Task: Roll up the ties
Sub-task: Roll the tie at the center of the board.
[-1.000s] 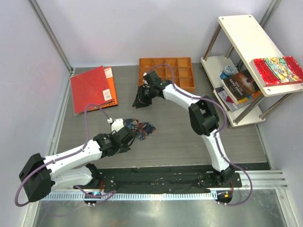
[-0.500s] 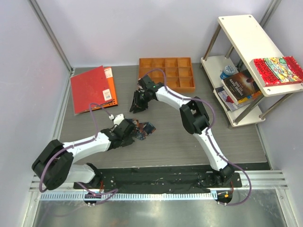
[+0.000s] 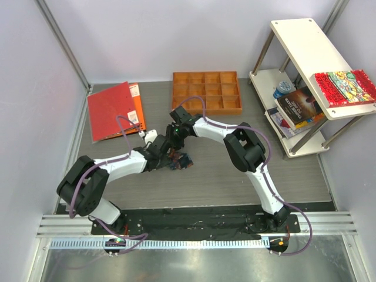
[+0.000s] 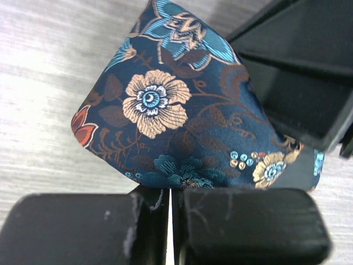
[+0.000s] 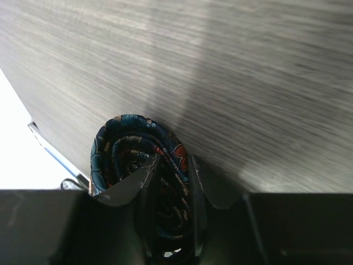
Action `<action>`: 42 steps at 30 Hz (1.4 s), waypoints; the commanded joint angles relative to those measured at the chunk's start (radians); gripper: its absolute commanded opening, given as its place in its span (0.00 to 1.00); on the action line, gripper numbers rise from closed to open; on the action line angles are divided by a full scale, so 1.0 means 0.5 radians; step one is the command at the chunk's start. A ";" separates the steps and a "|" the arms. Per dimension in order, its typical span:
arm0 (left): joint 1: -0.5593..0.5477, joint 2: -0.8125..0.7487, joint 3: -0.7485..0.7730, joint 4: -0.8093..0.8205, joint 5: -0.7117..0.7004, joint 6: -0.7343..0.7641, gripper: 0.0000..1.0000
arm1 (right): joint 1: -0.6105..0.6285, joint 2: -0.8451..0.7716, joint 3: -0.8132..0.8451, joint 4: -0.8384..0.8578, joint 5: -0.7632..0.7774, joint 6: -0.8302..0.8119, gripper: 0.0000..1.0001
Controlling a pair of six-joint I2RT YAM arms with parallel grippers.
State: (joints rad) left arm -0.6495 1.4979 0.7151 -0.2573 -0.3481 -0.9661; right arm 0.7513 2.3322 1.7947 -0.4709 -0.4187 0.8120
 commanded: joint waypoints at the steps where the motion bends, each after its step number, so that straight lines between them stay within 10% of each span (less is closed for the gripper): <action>1: 0.053 0.155 0.067 -0.004 -0.071 0.073 0.00 | 0.074 -0.148 -0.073 0.034 -0.022 0.094 0.33; 10: 0.053 -0.087 -0.049 -0.130 0.088 0.119 0.06 | -0.002 -0.075 -0.052 0.037 -0.006 0.073 0.32; 14: 0.047 -0.335 -0.175 -0.264 0.190 0.107 0.21 | -0.076 -0.065 0.021 0.000 -0.009 0.051 0.32; 18: 0.041 -0.642 -0.258 -0.393 0.337 0.104 0.58 | -0.171 -0.062 0.135 -0.070 -0.009 0.024 0.33; 24: 0.038 -1.169 -0.267 -0.630 0.279 -0.077 0.76 | -0.214 -0.163 0.233 -0.187 0.040 -0.025 0.33; 42: 0.041 -1.455 -0.703 0.030 0.055 -0.801 0.81 | -0.144 -0.572 0.000 -0.046 0.012 -0.068 0.31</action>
State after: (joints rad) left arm -0.6300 0.7967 0.3634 -0.3477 -0.2676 -1.3132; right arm 0.6601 2.1307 1.7985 -0.5392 -0.3878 0.8101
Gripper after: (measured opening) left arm 0.814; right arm 0.299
